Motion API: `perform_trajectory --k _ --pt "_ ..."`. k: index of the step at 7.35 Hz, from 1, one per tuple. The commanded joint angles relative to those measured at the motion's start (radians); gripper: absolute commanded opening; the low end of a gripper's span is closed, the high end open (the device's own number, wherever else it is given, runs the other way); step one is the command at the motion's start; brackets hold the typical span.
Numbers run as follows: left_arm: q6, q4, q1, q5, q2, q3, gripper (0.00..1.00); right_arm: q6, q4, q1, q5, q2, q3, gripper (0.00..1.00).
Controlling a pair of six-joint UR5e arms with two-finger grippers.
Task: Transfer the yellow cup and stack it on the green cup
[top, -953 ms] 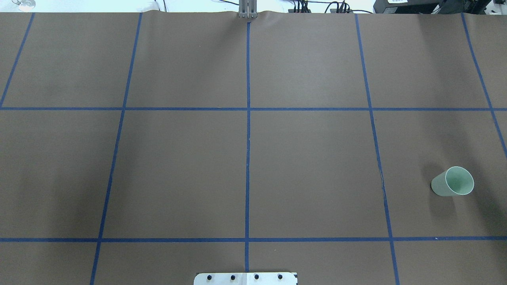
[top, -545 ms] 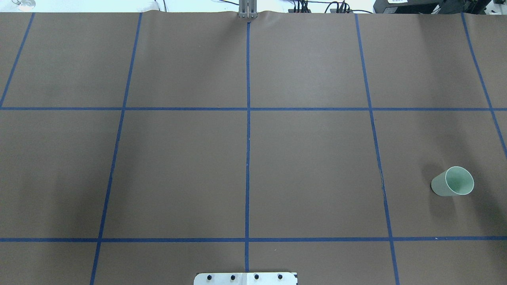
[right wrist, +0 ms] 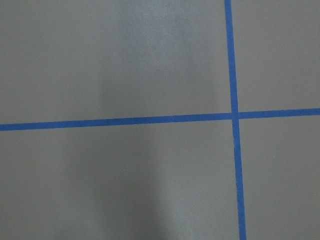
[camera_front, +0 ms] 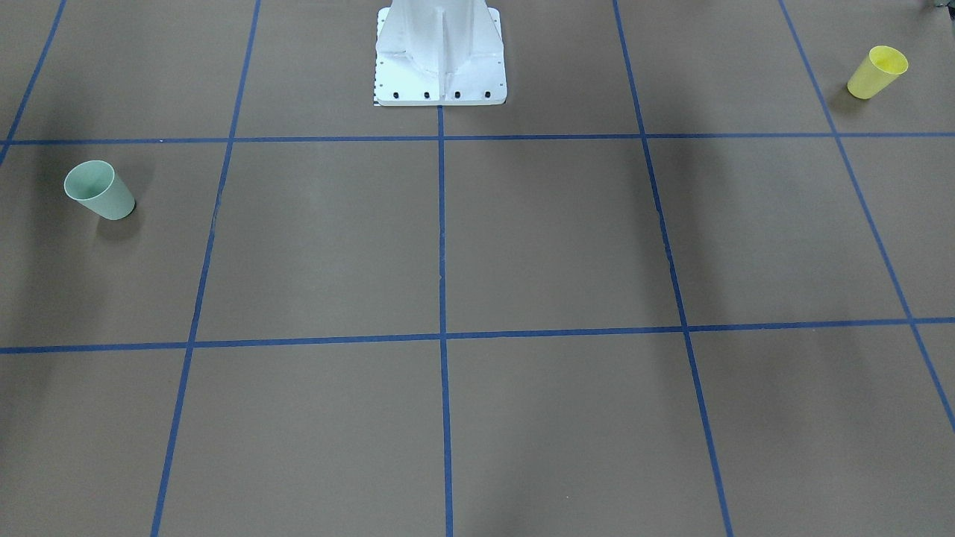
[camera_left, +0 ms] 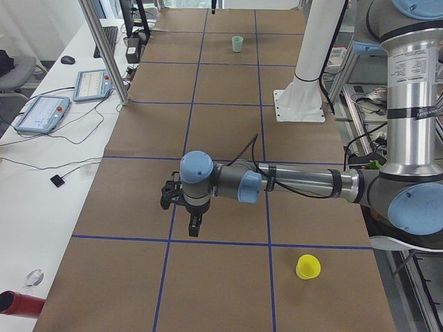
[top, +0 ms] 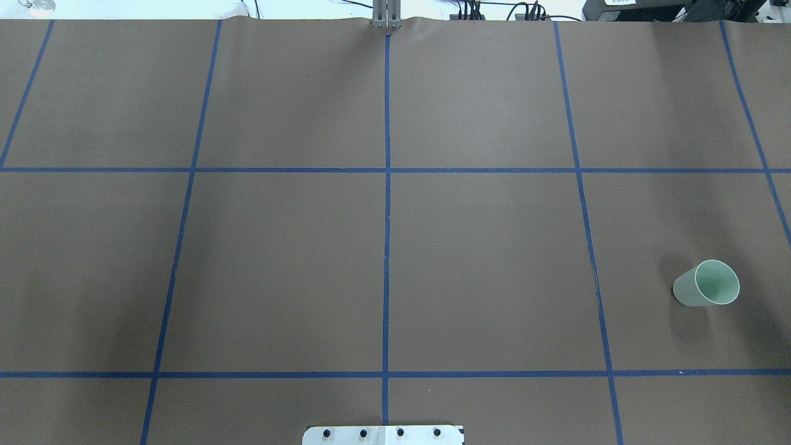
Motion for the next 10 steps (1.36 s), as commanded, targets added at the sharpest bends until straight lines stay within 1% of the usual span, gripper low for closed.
perform_trajectory --k 1,2,4,7,8,10 --pt "0.018 -0.120 0.000 0.005 0.103 -0.006 0.99 -0.001 0.028 -0.024 0.000 -0.002 0.001 1.00" --pt "0.021 -0.156 0.003 0.014 0.137 -0.012 0.99 -0.001 0.028 -0.031 -0.001 -0.002 0.001 1.00" --pt "-0.023 -0.150 0.023 0.043 0.166 -0.008 0.99 -0.002 0.030 -0.047 -0.001 -0.002 0.002 1.00" --pt "-0.431 -0.151 0.047 0.054 0.196 -0.006 1.00 0.002 0.028 -0.061 0.000 -0.002 0.001 1.00" --pt "-0.633 -0.156 0.091 0.055 0.196 -0.008 1.00 0.002 0.028 -0.073 0.000 -0.002 0.002 1.00" --pt "-0.852 -0.159 0.112 0.055 0.202 -0.011 1.00 0.002 0.030 -0.117 -0.007 0.002 0.002 1.00"
